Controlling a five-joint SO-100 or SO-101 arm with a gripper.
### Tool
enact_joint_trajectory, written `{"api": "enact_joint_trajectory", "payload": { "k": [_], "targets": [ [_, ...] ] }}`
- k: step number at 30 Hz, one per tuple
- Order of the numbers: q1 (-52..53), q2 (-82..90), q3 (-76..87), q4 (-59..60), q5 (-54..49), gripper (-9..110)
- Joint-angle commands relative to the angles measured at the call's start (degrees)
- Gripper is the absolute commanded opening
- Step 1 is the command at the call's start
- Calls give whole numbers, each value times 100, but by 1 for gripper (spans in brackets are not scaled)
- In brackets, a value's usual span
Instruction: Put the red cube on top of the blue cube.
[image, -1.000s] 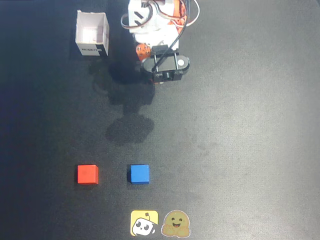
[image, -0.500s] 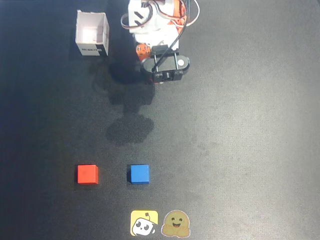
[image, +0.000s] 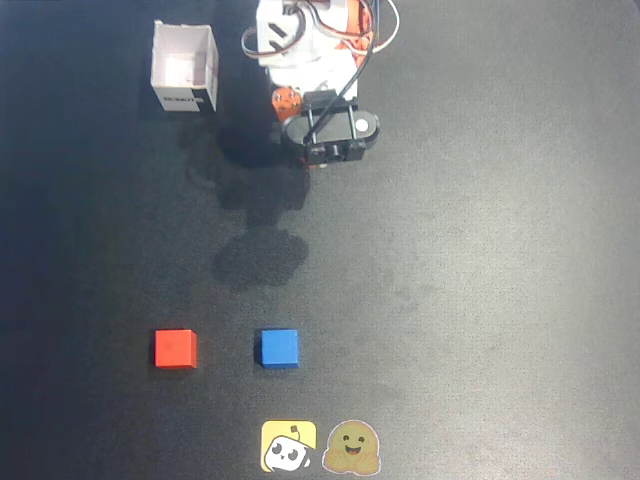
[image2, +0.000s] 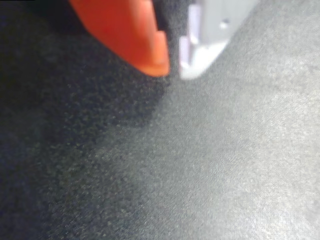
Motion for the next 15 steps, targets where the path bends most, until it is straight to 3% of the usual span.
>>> {"api": "enact_joint_trajectory", "payload": {
  "k": [1, 15],
  "targets": [
    [-44, 62, -35, 9, 18, 0],
    [-53, 62, -114, 0, 105, 0]
  ]
}}
